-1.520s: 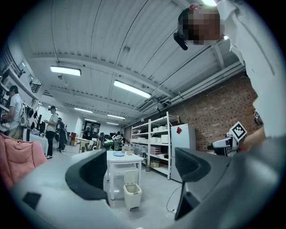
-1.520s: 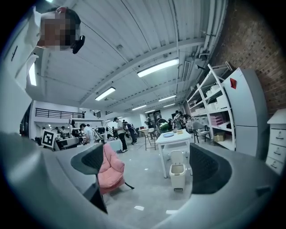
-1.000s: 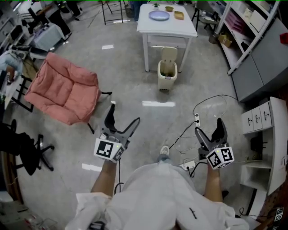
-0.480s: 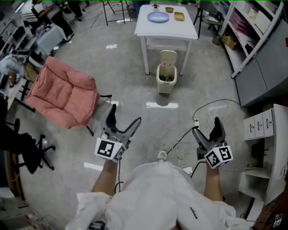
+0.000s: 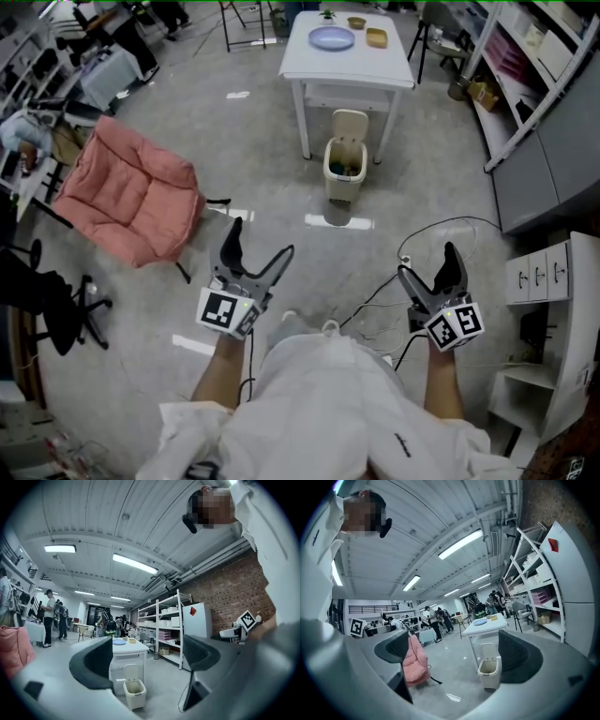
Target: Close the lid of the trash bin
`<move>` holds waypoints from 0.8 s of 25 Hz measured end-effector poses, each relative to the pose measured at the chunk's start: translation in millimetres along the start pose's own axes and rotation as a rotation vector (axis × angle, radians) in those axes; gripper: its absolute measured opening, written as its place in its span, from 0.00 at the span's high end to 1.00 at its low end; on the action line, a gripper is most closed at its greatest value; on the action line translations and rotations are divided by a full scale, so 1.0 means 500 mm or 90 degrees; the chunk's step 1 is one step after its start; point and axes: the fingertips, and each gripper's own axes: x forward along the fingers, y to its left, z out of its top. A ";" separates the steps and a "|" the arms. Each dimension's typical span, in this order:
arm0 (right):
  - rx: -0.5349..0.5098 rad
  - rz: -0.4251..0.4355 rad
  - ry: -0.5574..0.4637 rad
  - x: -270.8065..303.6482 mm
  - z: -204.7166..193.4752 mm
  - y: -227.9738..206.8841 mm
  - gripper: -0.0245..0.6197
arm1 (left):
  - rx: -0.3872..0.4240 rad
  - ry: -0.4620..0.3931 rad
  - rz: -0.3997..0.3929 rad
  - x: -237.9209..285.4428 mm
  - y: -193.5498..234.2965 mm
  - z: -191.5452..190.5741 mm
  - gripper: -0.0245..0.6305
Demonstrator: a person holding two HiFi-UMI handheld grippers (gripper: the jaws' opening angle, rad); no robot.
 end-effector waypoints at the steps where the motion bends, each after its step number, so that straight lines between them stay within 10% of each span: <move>1: -0.001 -0.001 0.001 0.000 -0.002 -0.007 0.05 | -0.001 0.000 0.002 0.002 0.001 -0.001 0.27; 20: 0.007 -0.028 0.004 0.175 0.015 -0.055 0.05 | -0.034 -0.004 -0.037 0.185 0.138 -0.027 0.27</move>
